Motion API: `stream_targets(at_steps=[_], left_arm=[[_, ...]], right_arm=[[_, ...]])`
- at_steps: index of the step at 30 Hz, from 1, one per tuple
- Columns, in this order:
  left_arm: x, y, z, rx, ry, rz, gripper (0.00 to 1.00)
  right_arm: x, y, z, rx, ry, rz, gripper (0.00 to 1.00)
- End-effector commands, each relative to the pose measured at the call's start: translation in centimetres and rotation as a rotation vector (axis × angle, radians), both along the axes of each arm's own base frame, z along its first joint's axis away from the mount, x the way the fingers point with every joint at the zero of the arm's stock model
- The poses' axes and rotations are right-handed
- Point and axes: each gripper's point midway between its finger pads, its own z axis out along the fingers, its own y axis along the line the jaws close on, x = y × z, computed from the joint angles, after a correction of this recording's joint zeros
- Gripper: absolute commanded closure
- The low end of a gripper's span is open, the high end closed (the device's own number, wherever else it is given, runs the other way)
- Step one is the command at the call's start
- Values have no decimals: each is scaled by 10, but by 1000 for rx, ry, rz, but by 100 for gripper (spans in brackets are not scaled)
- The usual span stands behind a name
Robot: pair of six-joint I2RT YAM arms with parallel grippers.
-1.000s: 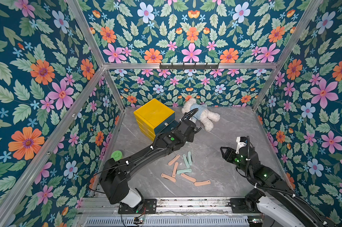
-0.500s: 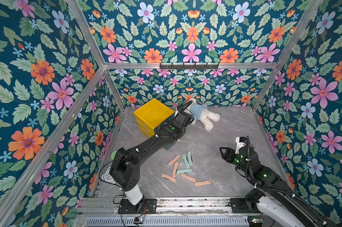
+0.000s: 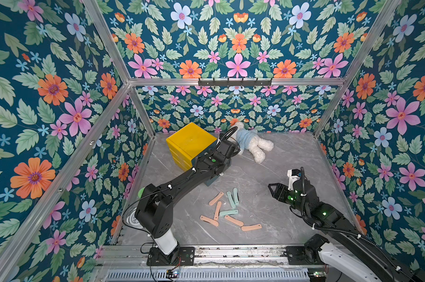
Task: Place the fruit knives into the drawer by color
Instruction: Place the fruit knife in the drawer, then pick up the fruit knife from the center of the board.
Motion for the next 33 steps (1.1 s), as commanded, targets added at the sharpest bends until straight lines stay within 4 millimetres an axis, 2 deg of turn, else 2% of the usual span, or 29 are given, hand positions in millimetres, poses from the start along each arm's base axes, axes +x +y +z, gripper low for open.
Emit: stream_targets(at_steps=[1,4,7,11,17,21,26,27,28,33], left_arm=[[-7,-9,32,-143,-50,-40,19],[-25,-11,61,-267,-83,-98,1],[-49,-7,81,-375,-104,-148,1],[-81,11,82,-469,-114,-160,1],[-125,58,47,-532,-123,-94,1],[-147,74,20,-599,-105,-72,1],[-161,87,-4,-612,-82,-52,1],[-163,89,-7,-607,-81,-47,1],[-164,91,-8,-605,-80,-42,1],[-168,94,-18,-604,-67,-39,1]], right_arm=[[4,16,10,48,-14,59,37],[5,33,4,49,7,113,37],[7,54,-6,7,28,160,37],[10,85,-25,-27,76,223,37],[16,121,-67,-144,176,291,39],[20,136,-96,-213,243,309,43],[22,140,-119,-330,294,316,46],[23,143,-118,-334,288,320,47],[21,143,-130,-362,310,324,47],[22,145,-143,-426,336,322,51]])
